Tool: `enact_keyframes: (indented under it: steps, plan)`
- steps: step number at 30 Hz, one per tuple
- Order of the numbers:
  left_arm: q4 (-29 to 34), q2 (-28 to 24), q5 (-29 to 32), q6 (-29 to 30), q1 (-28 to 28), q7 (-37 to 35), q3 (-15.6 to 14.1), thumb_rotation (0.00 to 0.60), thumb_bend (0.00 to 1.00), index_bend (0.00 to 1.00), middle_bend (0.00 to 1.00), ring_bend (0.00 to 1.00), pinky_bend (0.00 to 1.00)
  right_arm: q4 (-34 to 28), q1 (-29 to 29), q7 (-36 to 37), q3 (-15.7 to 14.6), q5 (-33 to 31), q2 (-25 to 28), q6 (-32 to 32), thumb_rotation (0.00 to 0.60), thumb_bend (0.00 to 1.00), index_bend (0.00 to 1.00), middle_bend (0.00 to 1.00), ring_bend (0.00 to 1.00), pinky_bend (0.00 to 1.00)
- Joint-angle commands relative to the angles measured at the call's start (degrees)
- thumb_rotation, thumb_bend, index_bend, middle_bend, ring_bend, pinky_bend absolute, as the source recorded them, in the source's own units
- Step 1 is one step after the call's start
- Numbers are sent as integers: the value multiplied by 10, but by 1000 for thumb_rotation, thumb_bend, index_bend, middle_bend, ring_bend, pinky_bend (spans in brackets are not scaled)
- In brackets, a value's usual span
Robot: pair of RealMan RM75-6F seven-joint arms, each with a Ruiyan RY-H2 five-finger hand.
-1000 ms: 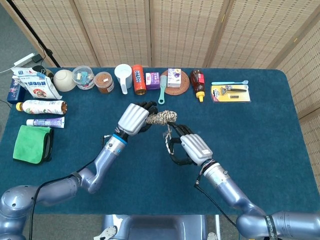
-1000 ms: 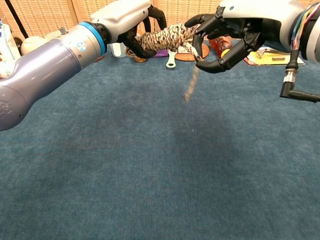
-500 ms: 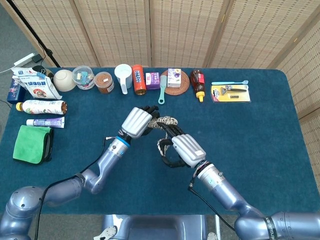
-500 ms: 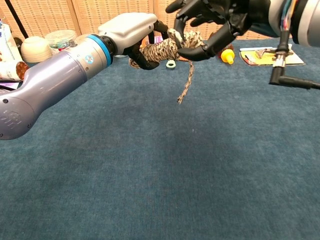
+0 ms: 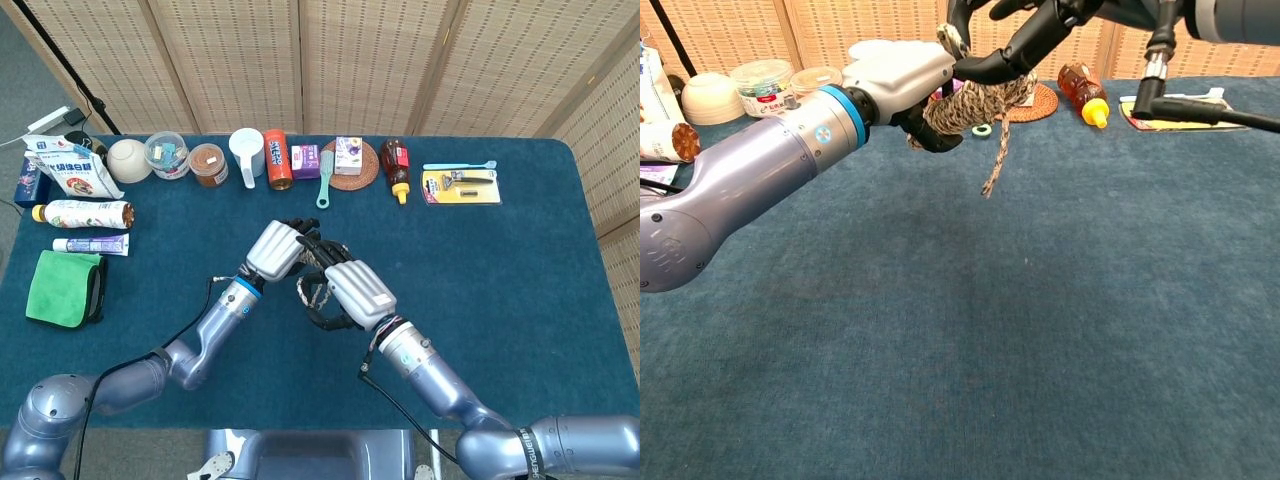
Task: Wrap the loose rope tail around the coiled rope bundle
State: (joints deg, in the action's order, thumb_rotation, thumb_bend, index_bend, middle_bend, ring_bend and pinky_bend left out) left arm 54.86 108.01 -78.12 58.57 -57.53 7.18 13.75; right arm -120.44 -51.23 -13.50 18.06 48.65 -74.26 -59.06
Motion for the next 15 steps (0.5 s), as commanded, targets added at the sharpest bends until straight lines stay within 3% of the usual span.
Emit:
enact_keyframes:
  steps: [1, 11, 15]
  plan:
    - [-1, -2, -4, 3, 0, 4, -1, 600, 345, 456, 305, 380, 576, 3, -2, 2, -1, -5, -2, 2, 600, 572, 653, 0, 0, 0]
    - [-19, 4, -32, 18, -4, 35, -18, 600, 350, 473, 317, 419, 577, -2, -13, -2, 5, -15, 1, 5, 600, 571, 653, 0, 0, 0]
    - [-43, 11, -72, 46, -8, 72, -42, 600, 356, 492, 334, 430, 577, 7, -24, -5, 17, -41, 3, 3, 600, 573, 653, 0, 0, 0]
